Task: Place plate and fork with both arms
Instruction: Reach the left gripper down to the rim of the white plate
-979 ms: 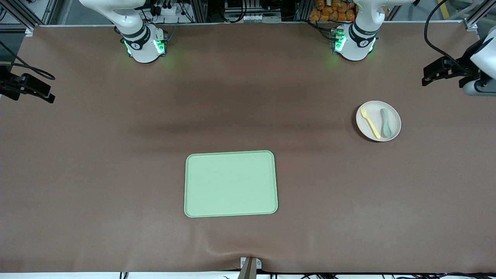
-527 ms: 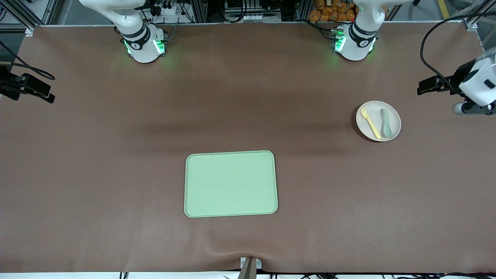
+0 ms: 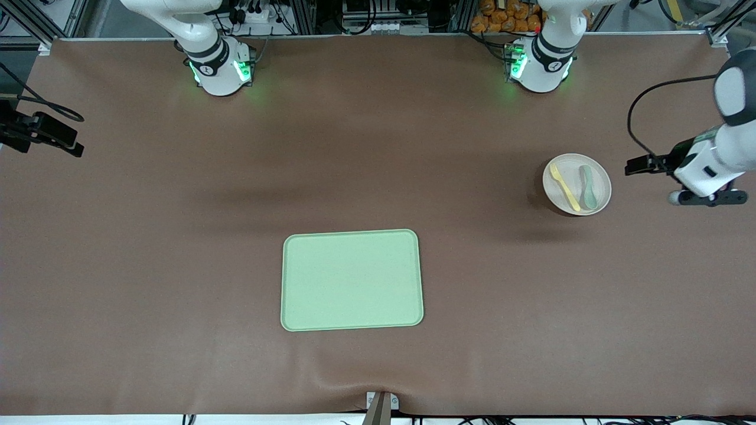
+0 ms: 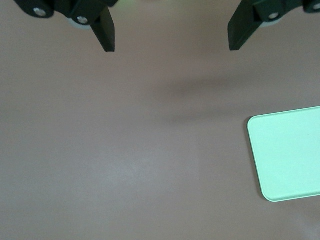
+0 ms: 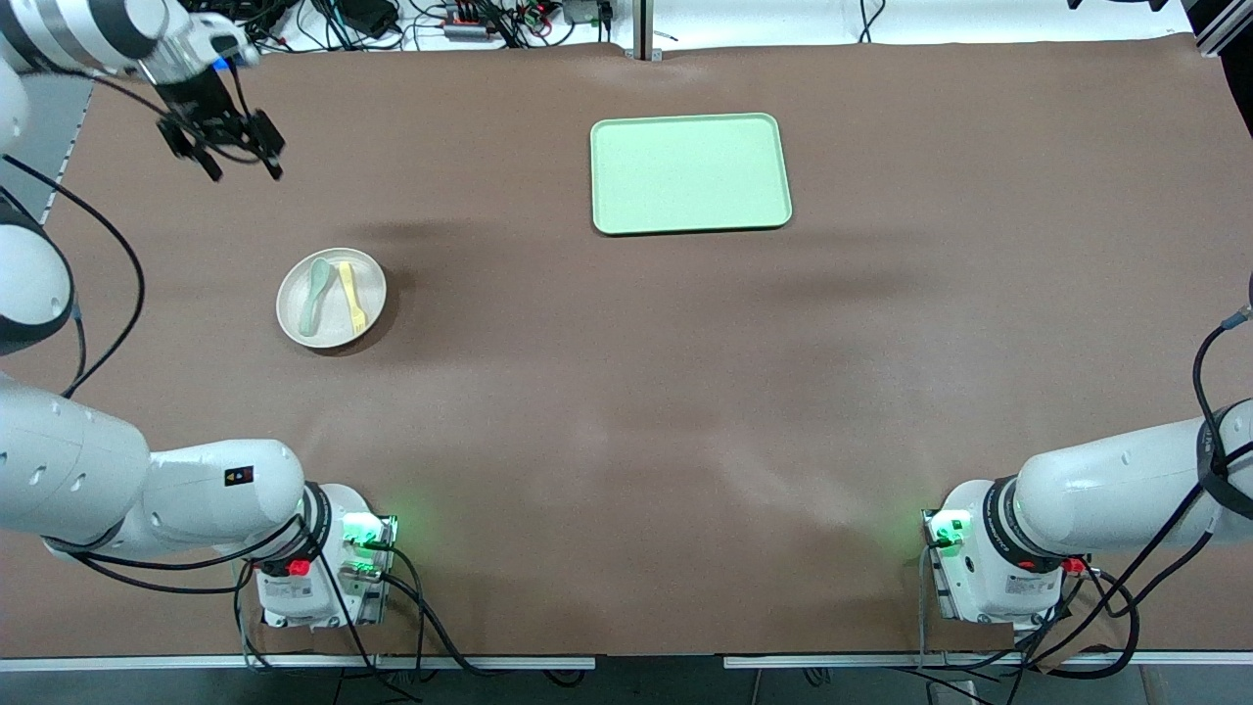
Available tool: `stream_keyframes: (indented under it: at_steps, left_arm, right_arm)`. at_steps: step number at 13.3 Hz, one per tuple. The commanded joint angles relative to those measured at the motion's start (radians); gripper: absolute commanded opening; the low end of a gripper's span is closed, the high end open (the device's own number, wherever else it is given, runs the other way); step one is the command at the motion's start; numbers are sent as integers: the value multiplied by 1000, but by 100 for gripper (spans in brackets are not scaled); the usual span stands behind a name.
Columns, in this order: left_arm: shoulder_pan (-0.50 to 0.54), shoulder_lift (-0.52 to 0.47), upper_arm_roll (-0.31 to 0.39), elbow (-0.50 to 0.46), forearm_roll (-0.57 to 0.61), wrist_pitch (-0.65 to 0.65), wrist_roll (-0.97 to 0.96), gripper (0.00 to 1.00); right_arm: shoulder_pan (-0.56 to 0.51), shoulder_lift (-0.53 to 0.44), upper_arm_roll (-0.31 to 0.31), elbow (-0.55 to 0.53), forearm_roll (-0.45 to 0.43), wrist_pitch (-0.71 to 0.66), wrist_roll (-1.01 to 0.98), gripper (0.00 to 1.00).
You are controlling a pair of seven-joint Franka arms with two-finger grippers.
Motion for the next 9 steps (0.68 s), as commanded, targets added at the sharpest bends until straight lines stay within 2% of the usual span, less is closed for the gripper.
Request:
stream_keyframes:
  at_steps: [1,4,7,9]
  left_arm:
    - [42,51,-9,-101,16,130,6,100]
    - [94,145,-9,-168,16,315,6,100]
    - [127,209,-9,-173,16,389,7,100]
    - [170,229,-9,-211,18,435,15,100]
  right_arm:
    - [-2,1,-3,6,10,-8,2,100]
    - [-1,1,-3,6,10,-8,2,100]
    - [-1,1,-5,6,10,-8,2,100]
    - [1,1,-5,6,10,-8,2,100]
